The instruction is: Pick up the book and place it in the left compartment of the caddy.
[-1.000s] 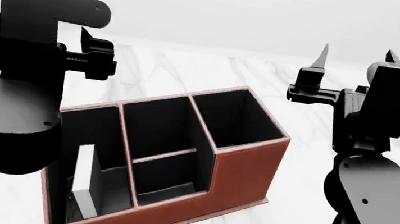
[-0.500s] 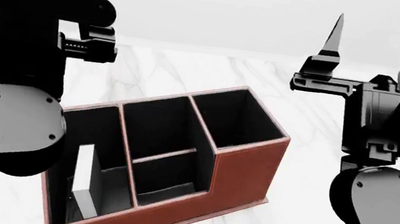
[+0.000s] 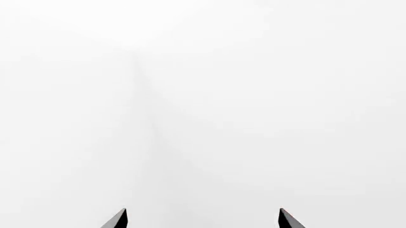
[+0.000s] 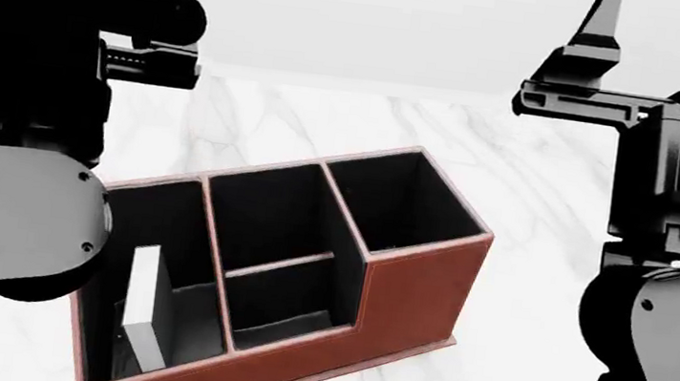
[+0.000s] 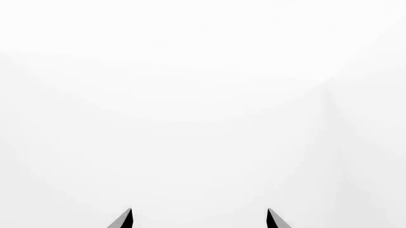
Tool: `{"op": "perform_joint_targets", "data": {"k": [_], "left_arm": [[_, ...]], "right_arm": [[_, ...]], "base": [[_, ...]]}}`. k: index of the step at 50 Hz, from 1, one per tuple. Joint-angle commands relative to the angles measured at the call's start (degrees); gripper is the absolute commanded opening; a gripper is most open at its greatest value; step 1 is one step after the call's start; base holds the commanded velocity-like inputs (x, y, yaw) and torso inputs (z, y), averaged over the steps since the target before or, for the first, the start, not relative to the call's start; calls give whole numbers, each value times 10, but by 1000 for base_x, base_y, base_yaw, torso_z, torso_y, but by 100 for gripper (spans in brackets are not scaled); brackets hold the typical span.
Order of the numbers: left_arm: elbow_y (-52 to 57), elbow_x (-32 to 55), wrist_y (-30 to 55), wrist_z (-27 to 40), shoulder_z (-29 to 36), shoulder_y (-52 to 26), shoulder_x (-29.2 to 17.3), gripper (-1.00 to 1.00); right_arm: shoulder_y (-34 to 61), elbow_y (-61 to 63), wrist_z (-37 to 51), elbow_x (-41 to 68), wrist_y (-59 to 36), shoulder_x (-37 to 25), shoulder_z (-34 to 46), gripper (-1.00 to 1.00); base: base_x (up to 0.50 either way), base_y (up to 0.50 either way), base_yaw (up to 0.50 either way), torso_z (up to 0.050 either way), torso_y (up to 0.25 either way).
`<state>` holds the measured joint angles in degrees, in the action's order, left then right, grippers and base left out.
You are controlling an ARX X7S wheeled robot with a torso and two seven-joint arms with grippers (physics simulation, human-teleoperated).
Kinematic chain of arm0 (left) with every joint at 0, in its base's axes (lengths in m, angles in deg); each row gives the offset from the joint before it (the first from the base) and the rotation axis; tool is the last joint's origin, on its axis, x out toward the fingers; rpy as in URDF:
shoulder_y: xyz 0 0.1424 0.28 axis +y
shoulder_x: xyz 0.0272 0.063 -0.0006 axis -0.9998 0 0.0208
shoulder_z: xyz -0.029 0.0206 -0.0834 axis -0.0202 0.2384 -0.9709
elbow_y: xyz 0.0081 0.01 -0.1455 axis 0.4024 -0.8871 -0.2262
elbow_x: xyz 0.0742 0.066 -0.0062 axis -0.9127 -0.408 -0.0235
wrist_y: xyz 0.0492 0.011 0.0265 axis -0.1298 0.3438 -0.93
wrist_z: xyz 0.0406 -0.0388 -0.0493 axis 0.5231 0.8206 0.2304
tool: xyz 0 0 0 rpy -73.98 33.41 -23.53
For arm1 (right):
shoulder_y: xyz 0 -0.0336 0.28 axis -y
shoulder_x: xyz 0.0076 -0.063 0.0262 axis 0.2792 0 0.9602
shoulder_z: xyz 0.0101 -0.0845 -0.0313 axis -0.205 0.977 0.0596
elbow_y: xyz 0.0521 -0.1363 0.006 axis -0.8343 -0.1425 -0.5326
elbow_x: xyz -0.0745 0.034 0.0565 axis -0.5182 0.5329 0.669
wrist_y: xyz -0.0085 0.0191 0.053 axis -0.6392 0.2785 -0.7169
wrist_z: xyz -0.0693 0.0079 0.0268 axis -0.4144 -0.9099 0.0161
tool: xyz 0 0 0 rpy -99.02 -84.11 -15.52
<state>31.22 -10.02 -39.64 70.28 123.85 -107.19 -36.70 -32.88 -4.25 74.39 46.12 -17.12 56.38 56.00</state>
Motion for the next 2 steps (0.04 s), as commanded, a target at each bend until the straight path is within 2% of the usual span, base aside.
{"op": "perform_joint_targets", "data": {"k": [1, 2], "left_arm": [[12, -24, 25, 11, -9, -7, 3, 100], [13, -27, 29, 13, -8, -7, 3, 100]], "right_arm": [[4, 8, 1, 2, 2, -2, 1, 100], [3, 8, 1, 2, 3, -2, 1, 100]], "base": [[0, 0, 0, 0, 0], [0, 0, 0, 0, 0]]}}
